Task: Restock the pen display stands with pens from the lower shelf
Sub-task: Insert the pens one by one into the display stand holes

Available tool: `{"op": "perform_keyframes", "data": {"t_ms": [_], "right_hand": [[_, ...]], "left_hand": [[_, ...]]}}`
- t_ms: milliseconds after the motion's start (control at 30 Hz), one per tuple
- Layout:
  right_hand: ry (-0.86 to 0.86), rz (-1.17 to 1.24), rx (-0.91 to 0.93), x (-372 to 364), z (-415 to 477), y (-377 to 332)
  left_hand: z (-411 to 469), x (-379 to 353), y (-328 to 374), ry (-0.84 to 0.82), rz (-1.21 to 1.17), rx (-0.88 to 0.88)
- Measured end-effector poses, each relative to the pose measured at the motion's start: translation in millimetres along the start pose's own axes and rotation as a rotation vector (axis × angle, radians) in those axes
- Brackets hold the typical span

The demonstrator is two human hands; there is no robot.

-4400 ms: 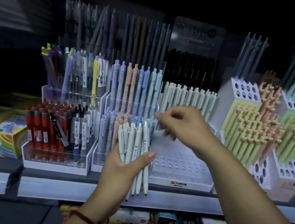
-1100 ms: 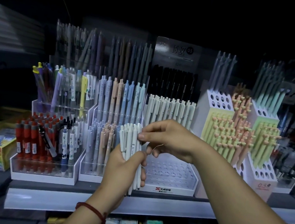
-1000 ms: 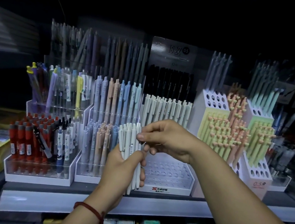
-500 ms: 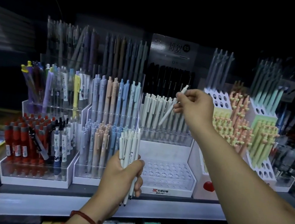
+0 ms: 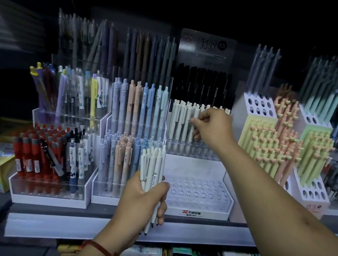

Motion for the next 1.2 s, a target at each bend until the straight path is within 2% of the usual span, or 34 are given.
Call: {"op": "perform_keyframes", "data": {"t_ms": [100,233,300,400,500,567,633,733,800,867,967,1200], "right_hand": [[-0.065,-0.041,-0.039,-2,-6,4],[-0.1,-0.168,0.01,6,-36,-10],[-0.216,-0.04,0.041,6,-57,-22],[-0.42,0.324,-0.018,6,-76,-32],[-0.48,0.492,-0.098,9,-82,-36],[-0.459,0.522,-0.114,12,-81,-37],[-0.362,0.573,-0.143,20,-74,-37],[-0.057,0.639,-0.171,49,-49,-28],[0.125,0.572,-0.129,68,-32,-23],[0.226,0.451,-0.064,77,-18,-20],[0.266,0.298,0.02,76,-5,-15],[0.152,0.019,0.133,47,17,-18]], "left_hand": [[3,-2,2,0.002,-0.002,-0.002],[7,-9,4,-0.015,-0.005,-0.009],[8,-14,6,-0.023,-0.011,-0.008],[8,-23,7,-0.028,-0.024,-0.005],[7,-32,10,-0.045,-0.041,-0.005],[7,-37,10,-0.053,-0.051,0.005],[7,-38,9,-0.056,-0.042,0.012],[6,-38,3,-0.059,-0.005,0.032],[4,-36,-2,-0.054,0.006,0.054],[4,-36,-5,-0.044,0.007,0.067],[5,-36,-6,-0.033,0.007,0.074],[9,-40,-10,-0.034,-0.007,0.079]]}}
Point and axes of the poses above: each hand's wrist, its own z-axis towards the middle knuckle, its own x-axis out of the back of the hand, y = z × x, the point moved 4 cm from there along z, towards the middle knuckle, and after that the axes turned 5 degrees about x, right-handed, at the moved point
